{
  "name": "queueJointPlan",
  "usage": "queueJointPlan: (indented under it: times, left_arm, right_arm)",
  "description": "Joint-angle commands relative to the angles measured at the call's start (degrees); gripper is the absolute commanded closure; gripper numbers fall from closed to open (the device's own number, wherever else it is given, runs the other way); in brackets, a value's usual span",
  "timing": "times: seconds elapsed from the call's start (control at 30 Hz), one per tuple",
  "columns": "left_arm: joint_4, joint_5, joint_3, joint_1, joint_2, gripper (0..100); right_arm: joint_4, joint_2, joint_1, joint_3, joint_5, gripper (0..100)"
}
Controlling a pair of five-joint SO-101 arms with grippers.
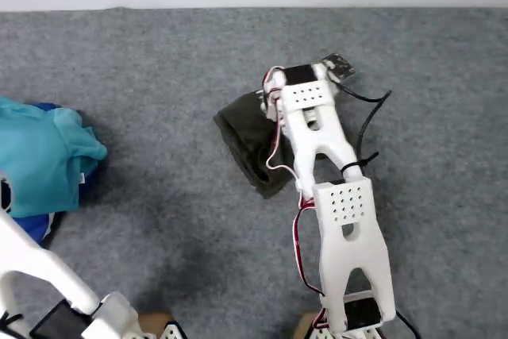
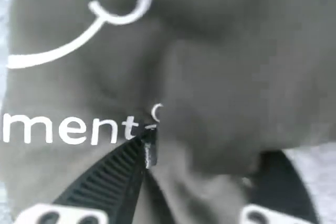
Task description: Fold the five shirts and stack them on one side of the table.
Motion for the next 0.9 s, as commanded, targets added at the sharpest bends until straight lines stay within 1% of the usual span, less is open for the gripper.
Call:
queueJointPlan:
  times: [0.0, 0.07, 0.1, 0.33, 0.53, 0.63, 0.77, 0.87]
  left_arm:
    - [0.1, -0.4, -0.6, 0.3, -1.2, 99]
    - [0.1, -0.4, -0.7, 0.3, -1.2, 99]
    - [0.2, -0.4, -0.7, 0.3, -1.2, 99]
    - [0.3, -0.4, -0.7, 0.3, -1.7, 99]
    - [0.4, -0.4, -0.7, 0.3, -1.7, 99]
    - [0.4, -0.4, -0.7, 0.3, -1.7, 99]
    - [0.4, -0.4, -0.7, 0.2, -1.7, 99]
    - [0.4, -0.3, -0.7, 0.4, -1.7, 99]
  right_arm:
    - [0.4, 0.5, 2.2, -1.3, 4.0, 97.4]
    - [3.2, -0.5, 3.6, -3.7, 6.6, 99.4]
    - [5.2, -1.0, 4.4, -5.3, 8.6, 98.8]
    - [17.9, -3.1, 12.3, -17.8, 29.5, 99.1]
    - [17.9, -3.2, 24.0, -21.0, 53.3, 99.1]
    - [17.9, -3.3, 31.3, -21.5, 64.4, 99.1]
    - [17.9, -3.2, 40.7, -21.5, 76.8, 99.1]
    - [17.8, -3.2, 46.4, -21.5, 84.3, 99.1]
